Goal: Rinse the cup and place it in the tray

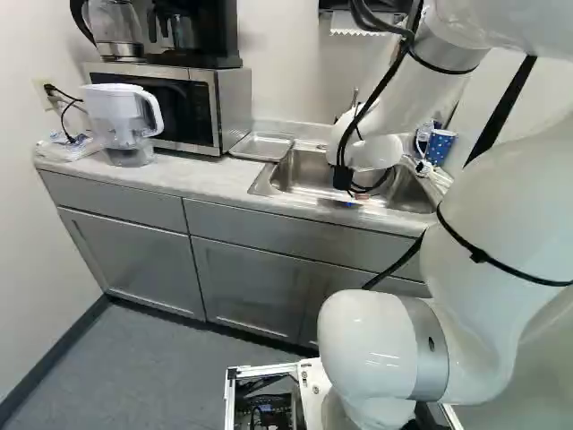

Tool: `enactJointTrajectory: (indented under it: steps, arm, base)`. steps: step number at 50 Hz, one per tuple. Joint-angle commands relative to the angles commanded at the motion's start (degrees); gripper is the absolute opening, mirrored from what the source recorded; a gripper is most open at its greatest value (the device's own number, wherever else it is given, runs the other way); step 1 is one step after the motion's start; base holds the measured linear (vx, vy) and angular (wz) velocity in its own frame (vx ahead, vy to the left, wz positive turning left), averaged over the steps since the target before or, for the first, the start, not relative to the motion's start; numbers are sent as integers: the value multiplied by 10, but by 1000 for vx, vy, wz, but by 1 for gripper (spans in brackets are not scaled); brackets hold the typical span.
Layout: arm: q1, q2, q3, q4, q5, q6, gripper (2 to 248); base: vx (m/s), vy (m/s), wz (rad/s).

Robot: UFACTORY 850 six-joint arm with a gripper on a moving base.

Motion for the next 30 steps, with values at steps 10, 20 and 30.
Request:
enactJointTrajectory:
  steps: [10, 20, 30]
  arm:
    - [0, 0, 0, 0, 0, 0, 124]
    - [0, 0, 0, 0, 0, 0, 124]
    - [0, 0, 0, 0, 0, 0, 124]
  base:
    - [0, 0, 0]
    - [0, 0, 0]
    - [0, 0, 0]
